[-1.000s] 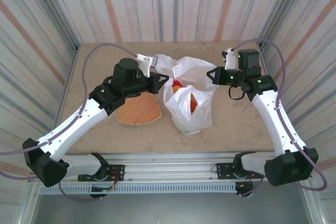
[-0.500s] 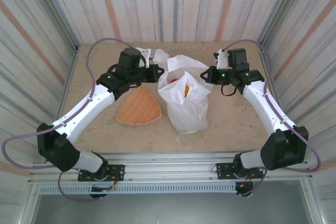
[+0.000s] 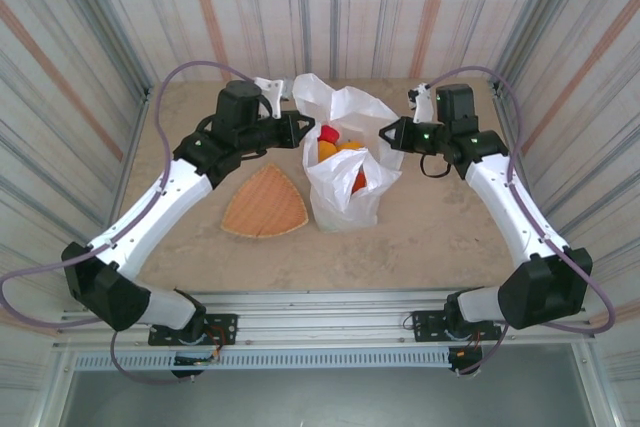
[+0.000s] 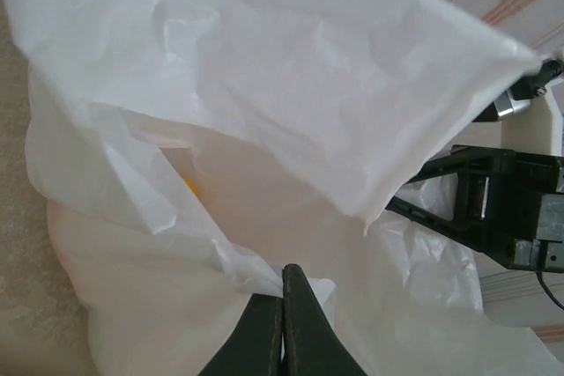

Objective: Place the fruits into the plastic bag

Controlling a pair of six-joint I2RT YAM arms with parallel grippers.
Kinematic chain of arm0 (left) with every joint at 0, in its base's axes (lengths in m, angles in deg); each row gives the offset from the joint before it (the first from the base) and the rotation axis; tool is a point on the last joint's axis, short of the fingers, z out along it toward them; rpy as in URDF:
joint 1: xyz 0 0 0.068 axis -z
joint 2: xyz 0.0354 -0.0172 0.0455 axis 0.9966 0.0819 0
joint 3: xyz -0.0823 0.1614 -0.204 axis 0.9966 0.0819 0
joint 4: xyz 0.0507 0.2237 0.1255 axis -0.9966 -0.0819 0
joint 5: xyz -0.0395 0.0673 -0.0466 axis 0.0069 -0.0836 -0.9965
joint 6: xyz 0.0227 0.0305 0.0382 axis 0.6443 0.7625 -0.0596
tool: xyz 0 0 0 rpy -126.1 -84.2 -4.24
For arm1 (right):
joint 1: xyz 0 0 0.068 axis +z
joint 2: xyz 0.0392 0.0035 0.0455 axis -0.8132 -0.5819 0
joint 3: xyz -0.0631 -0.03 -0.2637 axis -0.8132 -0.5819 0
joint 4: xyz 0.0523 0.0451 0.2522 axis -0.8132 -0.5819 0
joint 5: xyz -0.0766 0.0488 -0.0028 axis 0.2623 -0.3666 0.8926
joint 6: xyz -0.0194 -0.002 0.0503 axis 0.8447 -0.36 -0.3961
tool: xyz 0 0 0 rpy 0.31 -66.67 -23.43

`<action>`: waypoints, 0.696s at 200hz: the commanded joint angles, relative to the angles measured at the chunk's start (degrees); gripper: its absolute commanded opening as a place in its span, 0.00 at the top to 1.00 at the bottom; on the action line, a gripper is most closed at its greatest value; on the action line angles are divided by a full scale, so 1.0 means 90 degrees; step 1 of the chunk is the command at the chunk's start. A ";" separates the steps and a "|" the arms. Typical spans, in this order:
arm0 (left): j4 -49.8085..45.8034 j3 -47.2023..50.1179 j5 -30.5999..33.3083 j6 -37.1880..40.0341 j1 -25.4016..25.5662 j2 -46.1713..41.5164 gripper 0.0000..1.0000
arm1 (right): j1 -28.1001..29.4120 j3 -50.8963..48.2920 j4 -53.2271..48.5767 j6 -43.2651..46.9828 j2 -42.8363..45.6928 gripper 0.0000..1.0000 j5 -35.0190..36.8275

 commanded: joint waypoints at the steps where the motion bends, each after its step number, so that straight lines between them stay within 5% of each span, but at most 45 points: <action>1: -0.0059 0.0024 0.0116 0.0093 -0.0092 0.0244 1.00 | 0.0022 -0.0115 0.0080 -0.0133 -0.0200 0.94 -0.0004; 78: 0.0014 0.0030 0.0007 0.0118 -0.0342 0.0610 0.88 | -0.0047 -0.0152 0.0248 -0.0110 -0.0413 0.89 -0.0045; 139: -0.0128 0.0049 0.0034 0.0265 -0.0409 0.0432 0.60 | -0.0057 -0.0003 0.0170 -0.0093 -0.0179 0.74 0.0049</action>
